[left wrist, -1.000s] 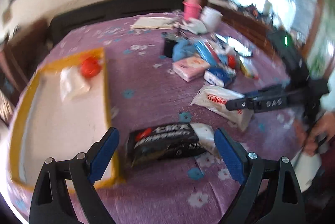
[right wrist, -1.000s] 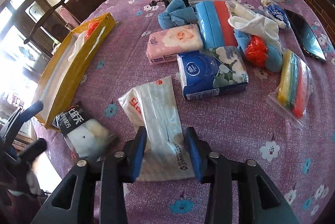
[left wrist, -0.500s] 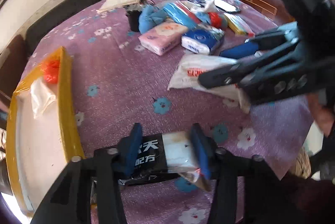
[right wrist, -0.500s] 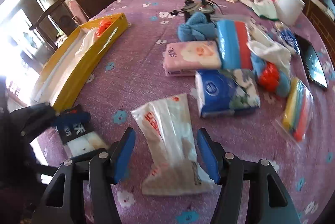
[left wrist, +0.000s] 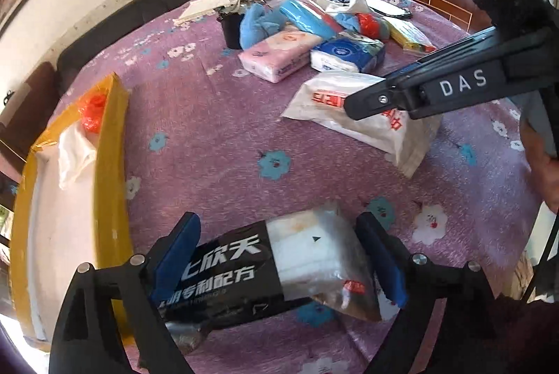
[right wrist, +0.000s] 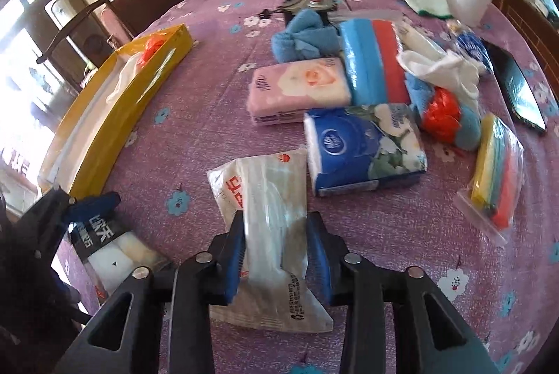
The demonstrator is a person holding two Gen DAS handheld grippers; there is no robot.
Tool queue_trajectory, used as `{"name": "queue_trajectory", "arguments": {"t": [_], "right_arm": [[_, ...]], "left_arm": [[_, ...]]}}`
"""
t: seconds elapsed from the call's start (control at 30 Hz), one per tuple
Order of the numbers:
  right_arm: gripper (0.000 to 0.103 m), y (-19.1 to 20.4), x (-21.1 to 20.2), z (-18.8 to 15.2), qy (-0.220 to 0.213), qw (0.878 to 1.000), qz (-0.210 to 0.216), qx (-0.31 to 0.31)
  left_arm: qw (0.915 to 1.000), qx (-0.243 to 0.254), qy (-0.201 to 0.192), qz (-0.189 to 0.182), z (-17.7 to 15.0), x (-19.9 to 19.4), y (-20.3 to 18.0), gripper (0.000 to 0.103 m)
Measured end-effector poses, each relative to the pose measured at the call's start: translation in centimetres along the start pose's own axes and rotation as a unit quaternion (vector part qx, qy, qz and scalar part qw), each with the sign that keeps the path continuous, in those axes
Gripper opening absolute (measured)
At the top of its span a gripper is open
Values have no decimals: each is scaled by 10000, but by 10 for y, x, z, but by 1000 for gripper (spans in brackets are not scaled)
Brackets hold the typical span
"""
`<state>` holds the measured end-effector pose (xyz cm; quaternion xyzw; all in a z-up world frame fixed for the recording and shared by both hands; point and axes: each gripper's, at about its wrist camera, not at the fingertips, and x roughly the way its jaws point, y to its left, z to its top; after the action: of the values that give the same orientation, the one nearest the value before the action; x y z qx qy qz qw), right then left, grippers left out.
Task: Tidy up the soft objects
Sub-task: 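Lift the tissue packet with the right gripper while the left gripper lifts the black bag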
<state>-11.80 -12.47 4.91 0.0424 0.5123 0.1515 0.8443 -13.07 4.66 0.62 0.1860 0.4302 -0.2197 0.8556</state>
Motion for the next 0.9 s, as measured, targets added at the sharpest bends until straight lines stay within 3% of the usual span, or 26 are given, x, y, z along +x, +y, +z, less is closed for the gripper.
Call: {"name": "queue_trajectory", "arguments": {"t": [0.07,0.13,0.37,0.53,0.73,0.77,0.8,0.9], "right_arm": [[56,1,0,-1,10,10000,-64,-21],[67,6,2,-1,24,10000,-53,-79],[71,11,4,-2,3,9999,-49,-138],[71,-12,-16,-1,-247,9993,97,280],[71,-8,-18,-4,-232,9997,-69,99],[71,-4,-15,-3,-198,9997,-84,62],[71,-1,-12,-2,-176,9998,-91,34],[71,14,3,1,-71,9997,-187,-126]], "left_arm": [[9997,-135,-21,-214,1,-1,1,72],[9998,-136,-81,-137,2,-4,-3,65],[9951,-707,-422,-543,-4,-31,11,62],[9867,-1217,-729,-795,-14,-56,32,62],[9779,-1619,-904,-964,-19,-65,47,62],[9767,-1682,-927,-958,-20,-67,50,50],[9761,-1707,-917,-981,-20,-68,51,47],[9738,-1789,-997,-991,-21,-75,56,47]]}}
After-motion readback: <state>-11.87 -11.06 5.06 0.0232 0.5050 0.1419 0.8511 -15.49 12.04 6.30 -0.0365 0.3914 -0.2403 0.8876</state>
